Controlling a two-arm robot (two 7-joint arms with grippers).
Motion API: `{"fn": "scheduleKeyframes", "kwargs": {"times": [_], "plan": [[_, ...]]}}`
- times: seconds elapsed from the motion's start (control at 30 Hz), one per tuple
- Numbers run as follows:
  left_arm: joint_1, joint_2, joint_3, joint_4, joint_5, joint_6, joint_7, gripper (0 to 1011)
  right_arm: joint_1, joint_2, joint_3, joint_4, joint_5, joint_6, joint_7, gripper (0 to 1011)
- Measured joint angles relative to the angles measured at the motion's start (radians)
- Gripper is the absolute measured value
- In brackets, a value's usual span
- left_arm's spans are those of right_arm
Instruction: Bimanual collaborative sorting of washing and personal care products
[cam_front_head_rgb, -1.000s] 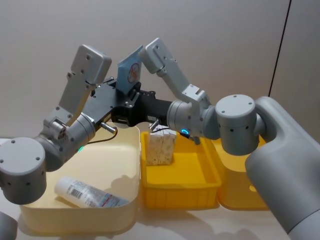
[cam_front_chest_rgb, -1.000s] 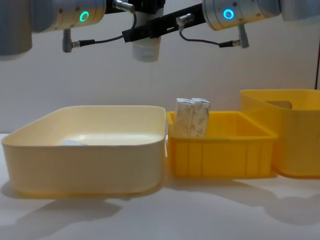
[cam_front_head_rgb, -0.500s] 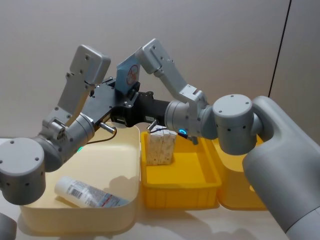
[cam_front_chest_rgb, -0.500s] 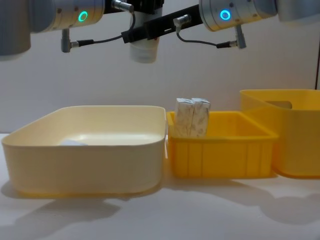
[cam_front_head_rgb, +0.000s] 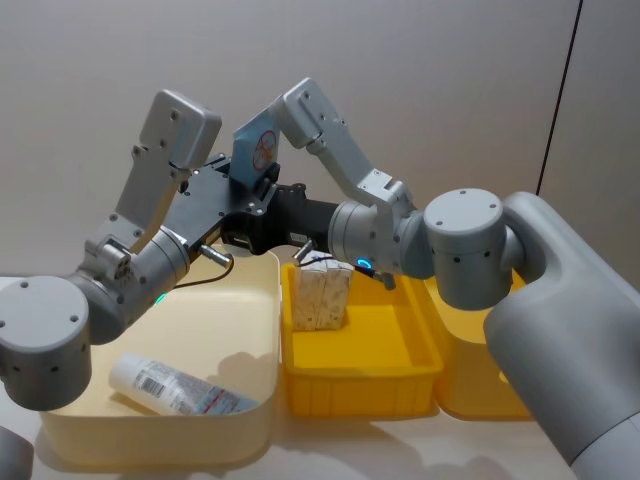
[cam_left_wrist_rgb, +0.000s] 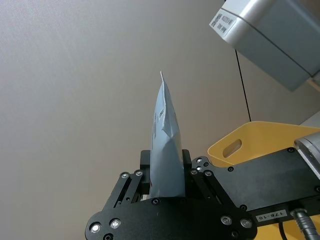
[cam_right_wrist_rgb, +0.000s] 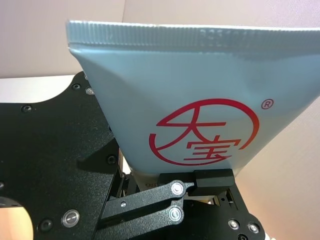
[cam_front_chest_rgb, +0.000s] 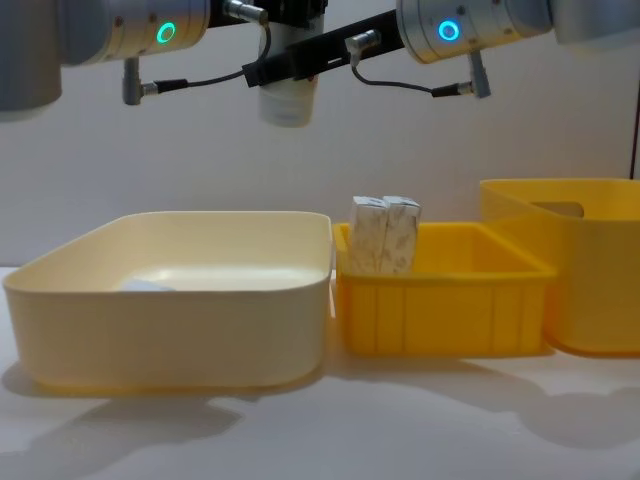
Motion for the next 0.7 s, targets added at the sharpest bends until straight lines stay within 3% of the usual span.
{"fn": "scheduleKeyframes", "kwargs": {"times": [0.3,0.7], "plan": [[0.000,0.000,0.000,-0.001,0.000,0.000,-0.001,364,0.001,-0.001,-0.001,0.001,0.000,0.000,0.000,582],[0.000,0.000,0.000,-0.001,0.000,0.000,-0.002,745,0.001,-0.001,-0.001,0.002,0.001,0.000,-0.001,582]]}}
